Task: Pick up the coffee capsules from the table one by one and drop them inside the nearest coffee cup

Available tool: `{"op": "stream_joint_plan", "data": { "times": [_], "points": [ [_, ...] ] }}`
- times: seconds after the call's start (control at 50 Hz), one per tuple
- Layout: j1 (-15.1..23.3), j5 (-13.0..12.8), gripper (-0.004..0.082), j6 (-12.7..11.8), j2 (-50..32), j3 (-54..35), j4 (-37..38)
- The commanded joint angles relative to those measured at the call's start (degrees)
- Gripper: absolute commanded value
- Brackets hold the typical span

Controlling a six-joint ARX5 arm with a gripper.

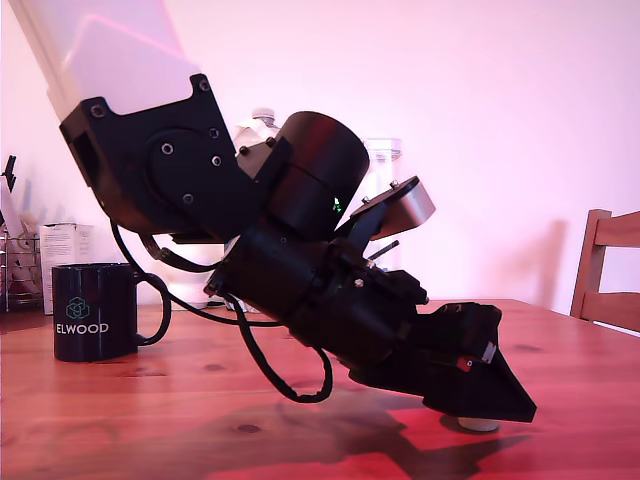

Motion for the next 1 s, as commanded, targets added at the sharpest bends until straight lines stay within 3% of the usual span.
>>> {"op": "stream_joint_plan", "data": {
  "times": [0.0, 0.1, 0.36, 0.52, 0.98],
  "points": [
    [-0.31, -0.28, 0.0496, 0.22, 1.7, -0.44, -1.09],
    [-0.28, -0.28, 0.0404, 0.81, 1.7, -0.44, -2.62],
    [-0.07, -0.74, 0.0343, 4.24, 1.66, -0.44, -6.4],
    [-0.07, -0.74, 0.0237, 4.22, 1.66, -0.44, -6.38],
    [0.13, -0.7, 0.0124, 4.22, 1.03, -0.44, -6.21]
  ]
}}
